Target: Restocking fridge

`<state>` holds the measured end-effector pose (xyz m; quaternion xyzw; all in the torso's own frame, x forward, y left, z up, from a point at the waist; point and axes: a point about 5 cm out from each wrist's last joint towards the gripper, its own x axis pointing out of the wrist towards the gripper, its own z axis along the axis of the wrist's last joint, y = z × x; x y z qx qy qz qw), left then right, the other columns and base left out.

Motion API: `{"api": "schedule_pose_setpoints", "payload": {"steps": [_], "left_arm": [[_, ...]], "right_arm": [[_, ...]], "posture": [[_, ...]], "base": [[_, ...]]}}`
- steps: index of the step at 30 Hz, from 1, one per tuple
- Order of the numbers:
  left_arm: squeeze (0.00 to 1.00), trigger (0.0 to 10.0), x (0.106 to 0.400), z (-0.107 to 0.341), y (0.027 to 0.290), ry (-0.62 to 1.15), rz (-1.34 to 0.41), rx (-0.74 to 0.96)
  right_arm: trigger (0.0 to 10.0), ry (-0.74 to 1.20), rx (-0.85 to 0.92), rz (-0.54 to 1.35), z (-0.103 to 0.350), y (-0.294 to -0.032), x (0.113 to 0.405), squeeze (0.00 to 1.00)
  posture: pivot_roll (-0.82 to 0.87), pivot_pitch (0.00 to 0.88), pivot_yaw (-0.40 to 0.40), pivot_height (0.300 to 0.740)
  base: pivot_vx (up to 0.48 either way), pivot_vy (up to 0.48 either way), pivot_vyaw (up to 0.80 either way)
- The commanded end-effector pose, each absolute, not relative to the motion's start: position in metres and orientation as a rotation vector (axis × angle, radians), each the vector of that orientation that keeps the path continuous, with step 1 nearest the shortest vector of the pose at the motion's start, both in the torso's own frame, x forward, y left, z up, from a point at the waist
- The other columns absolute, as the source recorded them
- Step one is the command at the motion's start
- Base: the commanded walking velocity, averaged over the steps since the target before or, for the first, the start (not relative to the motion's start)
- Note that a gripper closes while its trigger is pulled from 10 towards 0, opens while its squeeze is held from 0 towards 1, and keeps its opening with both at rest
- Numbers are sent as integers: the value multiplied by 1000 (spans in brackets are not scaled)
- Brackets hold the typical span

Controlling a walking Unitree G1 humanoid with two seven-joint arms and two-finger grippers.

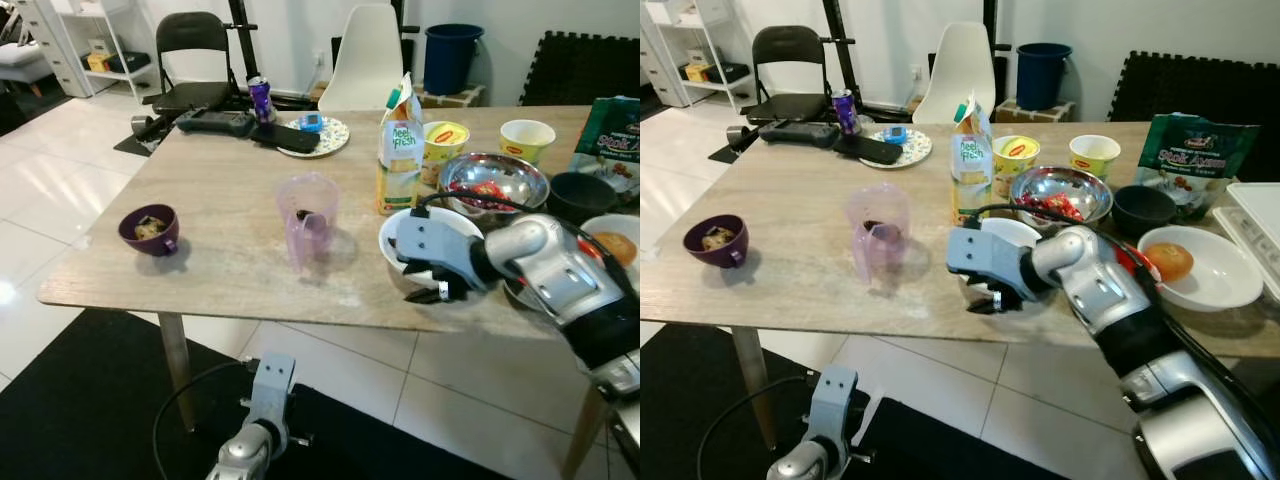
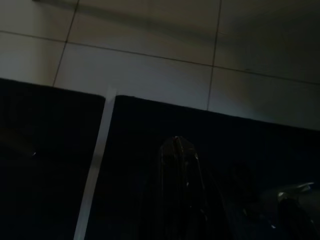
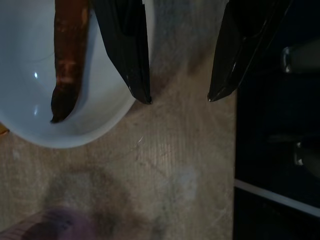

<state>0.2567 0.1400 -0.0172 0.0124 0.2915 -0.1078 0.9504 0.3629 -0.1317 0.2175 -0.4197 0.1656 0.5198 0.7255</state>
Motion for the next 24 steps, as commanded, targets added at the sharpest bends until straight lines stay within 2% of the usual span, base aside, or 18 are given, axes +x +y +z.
{"api": "schedule_pose_setpoints", "payload": {"steps": [1, 6, 7, 8, 10, 11, 14, 15, 24], "left_arm": [[0, 10000, 253, -21, 140, 605, -209, 12], [0, 10000, 253, -21, 139, 604, -207, 10], [0, 10000, 252, -21, 139, 605, -206, 9], [0, 10000, 252, -22, 139, 606, -205, 8], [0, 10000, 251, -22, 139, 607, -202, 7], [0, 10000, 251, -22, 139, 607, -201, 6], [0, 10000, 252, -22, 139, 607, -200, 6], [0, 10000, 252, -22, 139, 606, -199, 5], [0, 10000, 254, -22, 138, 605, -206, 5]], "right_arm": [[10000, 348, -958, 1146, 220, -127, 365, 0], [10000, 340, -954, 1143, 221, -121, 367, 0], [10000, 342, -956, 1139, 221, -120, 367, 976], [10000, 344, -960, 1136, 221, -120, 368, 1000], [10000, 350, -975, 1132, 220, -120, 369, 1000], [10000, 357, -984, 1132, 219, -121, 369, 914], [10000, 363, -990, 1132, 218, -122, 369, 914], [10000, 376, -1001, 1140, 216, -123, 370, 0], [10000, 443, -1032, 1128, 207, -126, 377, 0]], "posture": [[-91, 96, 35, 740], [-91, 96, 35, 740], [-91, 93, 31, 740], [-91, 94, 29, 740], [-91, 94, 29, 740], [-93, 91, 26, 740], [-93, 91, 26, 740], [-93, 91, 26, 740], [-106, 89, 28, 740]], "base": [[0, 0, 0], [0, 0, 0], [0, 0, 0], [0, 0, 0], [0, 0, 0], [0, 0, 0], [0, 0, 0], [0, 0, 0], [0, 0, 0]]}}
